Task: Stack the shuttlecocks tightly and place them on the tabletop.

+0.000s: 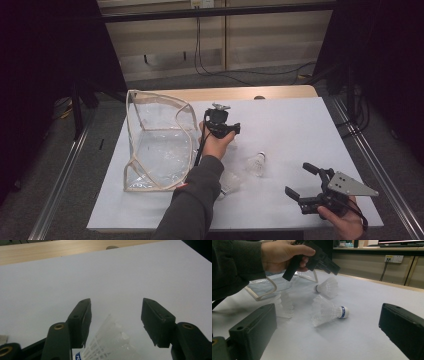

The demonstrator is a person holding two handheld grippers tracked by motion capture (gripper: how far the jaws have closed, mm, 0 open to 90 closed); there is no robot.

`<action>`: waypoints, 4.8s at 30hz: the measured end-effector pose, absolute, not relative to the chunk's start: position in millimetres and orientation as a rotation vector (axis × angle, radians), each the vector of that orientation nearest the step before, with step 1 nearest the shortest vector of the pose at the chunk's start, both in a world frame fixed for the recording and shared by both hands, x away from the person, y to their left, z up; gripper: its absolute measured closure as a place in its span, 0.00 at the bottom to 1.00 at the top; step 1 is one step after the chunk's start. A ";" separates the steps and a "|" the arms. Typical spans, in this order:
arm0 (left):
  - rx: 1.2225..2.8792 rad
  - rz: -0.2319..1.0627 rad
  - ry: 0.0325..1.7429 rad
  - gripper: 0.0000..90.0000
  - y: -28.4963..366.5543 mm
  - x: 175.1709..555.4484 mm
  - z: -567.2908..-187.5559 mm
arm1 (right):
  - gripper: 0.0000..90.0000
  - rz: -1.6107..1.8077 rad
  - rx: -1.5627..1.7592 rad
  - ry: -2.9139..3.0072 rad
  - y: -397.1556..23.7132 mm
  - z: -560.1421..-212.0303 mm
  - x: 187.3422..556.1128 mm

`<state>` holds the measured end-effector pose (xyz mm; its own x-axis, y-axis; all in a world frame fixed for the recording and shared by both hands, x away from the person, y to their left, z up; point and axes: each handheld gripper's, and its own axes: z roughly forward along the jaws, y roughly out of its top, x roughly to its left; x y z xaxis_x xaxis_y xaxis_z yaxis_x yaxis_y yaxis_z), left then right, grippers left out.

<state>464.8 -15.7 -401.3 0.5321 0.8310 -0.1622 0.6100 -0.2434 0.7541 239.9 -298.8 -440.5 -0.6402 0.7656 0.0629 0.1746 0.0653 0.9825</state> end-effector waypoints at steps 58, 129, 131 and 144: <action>1.992 0.016 0.960 0.09 -11.3 400.9 -383.1 | 0.01 1.607 0.935 1.869 -297.9 -440.6 239.5; 2.047 -0.129 0.784 0.05 22.5 335.0 -386.7 | 0.01 1.604 0.933 1.880 -296.1 -440.9 239.3; 2.044 -0.129 0.780 0.05 23.0 332.9 -386.8 | 0.01 1.604 0.932 1.879 -296.0 -440.9 239.3; 2.048 -0.144 0.755 0.05 28.5 325.3 -387.3 | 0.01 1.601 0.924 1.881 -295.5 -440.9 239.2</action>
